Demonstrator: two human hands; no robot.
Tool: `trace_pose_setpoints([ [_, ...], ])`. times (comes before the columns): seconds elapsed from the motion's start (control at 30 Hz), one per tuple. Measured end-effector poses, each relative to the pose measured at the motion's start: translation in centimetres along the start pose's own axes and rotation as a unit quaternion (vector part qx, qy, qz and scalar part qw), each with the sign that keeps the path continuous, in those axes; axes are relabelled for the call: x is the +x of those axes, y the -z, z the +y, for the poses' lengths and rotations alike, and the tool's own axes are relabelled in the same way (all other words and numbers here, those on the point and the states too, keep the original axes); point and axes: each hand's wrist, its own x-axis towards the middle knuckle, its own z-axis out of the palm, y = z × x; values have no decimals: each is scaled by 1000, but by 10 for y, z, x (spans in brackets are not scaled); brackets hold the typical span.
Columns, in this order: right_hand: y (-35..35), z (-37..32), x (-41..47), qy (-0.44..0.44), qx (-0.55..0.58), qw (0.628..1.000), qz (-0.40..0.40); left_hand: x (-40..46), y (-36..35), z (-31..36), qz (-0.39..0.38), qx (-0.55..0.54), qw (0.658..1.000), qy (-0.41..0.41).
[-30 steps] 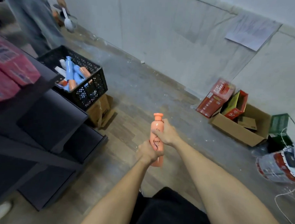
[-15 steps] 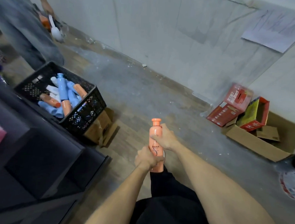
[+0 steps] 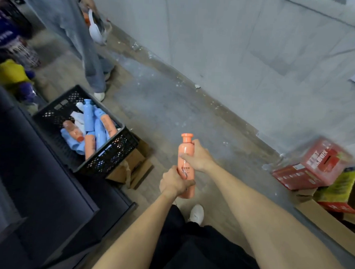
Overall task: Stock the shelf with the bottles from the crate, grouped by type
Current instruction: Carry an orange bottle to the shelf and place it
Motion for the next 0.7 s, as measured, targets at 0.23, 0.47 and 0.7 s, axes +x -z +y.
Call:
trace_pose_setpoints([
  [0.23, 34, -42, 89, 20, -46, 998, -28, 75, 30, 43, 11, -31, 999, 4],
  [0.47, 59, -135, 204, 57, -104, 992, -50, 187, 105, 87, 8, -93, 995, 34],
  [0.7, 58, -241, 297, 101, -141, 981, -86, 273, 197, 99, 35, -124, 989, 68],
])
